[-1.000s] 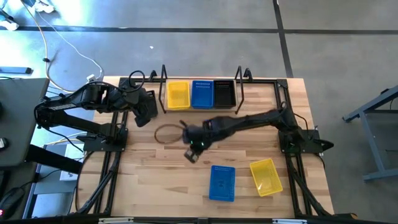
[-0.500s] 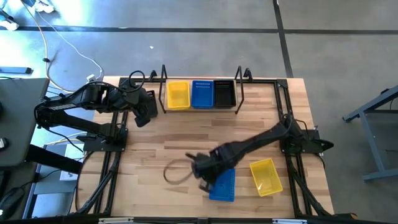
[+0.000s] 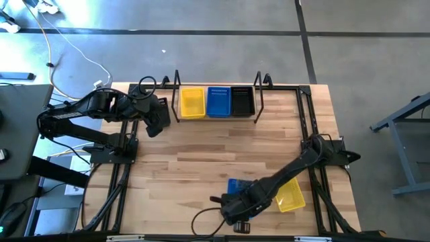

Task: Stack baskets on shelf by color
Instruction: Stack the blue basket on top of the blue baskets on the shelf

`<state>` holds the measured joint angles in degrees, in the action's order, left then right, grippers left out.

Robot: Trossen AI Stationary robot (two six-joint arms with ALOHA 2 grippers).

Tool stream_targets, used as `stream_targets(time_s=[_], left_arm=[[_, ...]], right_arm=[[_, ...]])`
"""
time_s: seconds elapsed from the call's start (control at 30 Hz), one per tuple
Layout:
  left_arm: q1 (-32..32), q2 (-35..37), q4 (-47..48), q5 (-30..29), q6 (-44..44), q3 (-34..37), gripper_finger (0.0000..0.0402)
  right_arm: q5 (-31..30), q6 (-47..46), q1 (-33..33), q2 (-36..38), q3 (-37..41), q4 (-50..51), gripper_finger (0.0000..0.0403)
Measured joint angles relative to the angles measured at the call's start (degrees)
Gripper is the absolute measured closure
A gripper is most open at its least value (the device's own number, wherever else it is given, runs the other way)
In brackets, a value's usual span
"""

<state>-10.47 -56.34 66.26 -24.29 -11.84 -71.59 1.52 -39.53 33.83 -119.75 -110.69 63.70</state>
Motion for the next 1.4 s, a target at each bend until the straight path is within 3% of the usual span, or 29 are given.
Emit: stream_targets(time_s=[0.67, 0.77, 0.93, 1.2, 1.4], left_arm=[[0.0, 0.0, 0.0, 0.1, 0.0, 0.0, 0.0232], [0.0, 0.0, 0.0, 0.1, 0.0, 0.0, 0.0232], [0.0, 0.0, 0.0, 0.1, 0.0, 0.0, 0.0232], [0.0, 0.0, 0.0, 0.1, 0.0, 0.0, 0.0232], [0.0, 0.0, 0.0, 1.3, 1.6, 0.0, 0.0232]], right_arm=[[5.2, -3.9, 1.4, -9.9, 0.0, -1.3, 0.0269], [5.2, -4.0, 1.3, -10.1, 0.0, -1.0, 0.0292], [6.1, -4.0, 0.3, -10.1, 0.0, -1.0, 0.0387], [6.0, -4.0, -3.5, -8.2, 0.0, -1.0, 0.0397], [2.3, -3.1, -7.5, -5.1, 0.0, -2.5, 0.04]])
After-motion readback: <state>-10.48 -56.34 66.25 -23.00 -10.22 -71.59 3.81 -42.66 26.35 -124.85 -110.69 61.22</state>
